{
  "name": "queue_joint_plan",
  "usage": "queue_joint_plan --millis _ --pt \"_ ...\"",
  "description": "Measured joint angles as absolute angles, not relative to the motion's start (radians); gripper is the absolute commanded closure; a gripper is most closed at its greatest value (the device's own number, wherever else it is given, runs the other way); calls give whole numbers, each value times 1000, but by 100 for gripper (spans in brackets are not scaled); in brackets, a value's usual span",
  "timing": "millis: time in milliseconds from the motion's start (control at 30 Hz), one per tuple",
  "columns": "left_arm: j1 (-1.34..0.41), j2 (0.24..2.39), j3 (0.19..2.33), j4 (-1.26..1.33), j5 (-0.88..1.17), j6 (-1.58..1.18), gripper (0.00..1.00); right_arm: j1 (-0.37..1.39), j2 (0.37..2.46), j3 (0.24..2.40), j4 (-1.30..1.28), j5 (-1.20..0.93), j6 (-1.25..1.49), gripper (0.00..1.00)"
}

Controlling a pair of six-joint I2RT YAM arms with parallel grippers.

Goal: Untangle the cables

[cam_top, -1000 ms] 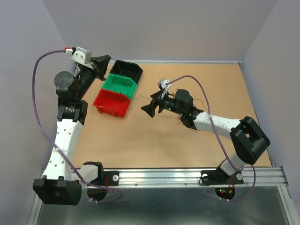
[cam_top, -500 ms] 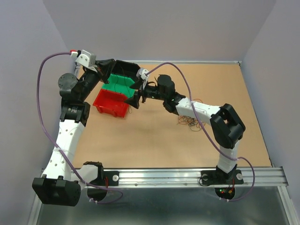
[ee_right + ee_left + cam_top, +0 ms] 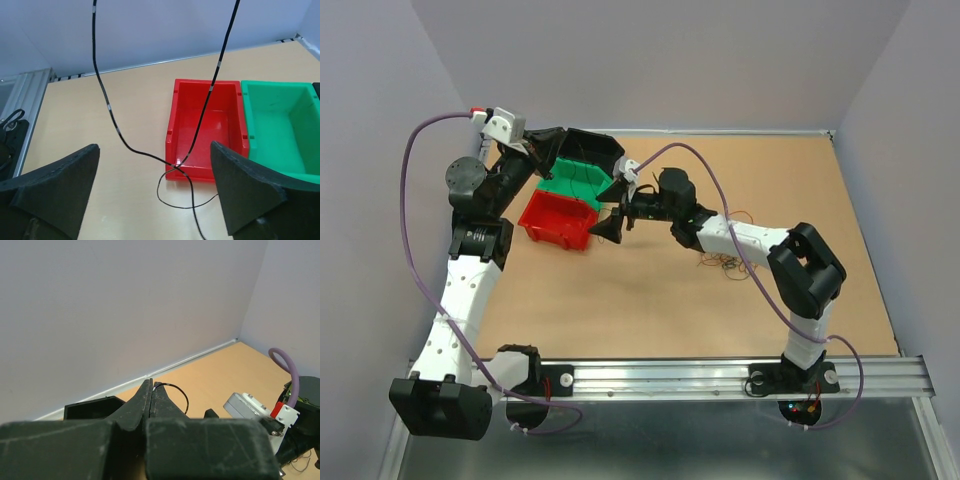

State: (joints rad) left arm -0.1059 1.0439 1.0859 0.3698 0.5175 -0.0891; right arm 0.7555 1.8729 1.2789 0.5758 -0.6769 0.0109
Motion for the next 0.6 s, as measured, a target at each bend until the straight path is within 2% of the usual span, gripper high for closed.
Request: queue_joint_plan --millis 100,133,500,533,567,600 --pt "-106 1044 1086 371 519 -95 100 759 1873 1279 595 -676 19 27" --pt "-106 1044 1086 371 519 -96 100 760 1873 1279 599 -674 25 30" --pt "-106 1044 1082 371 523 -112 100 788 1921 1298 611 -650 35 30" --pt "-106 1044 1081 370 525 -114 100 788 1929 1303 611 -631 36 52" --pt "-106 1044 1079 370 526 -116 100 788 1935 1309 611 -613 39 67" --pt "-106 1044 1079 370 529 -118 100 792 1942 1317 611 -595 37 92"
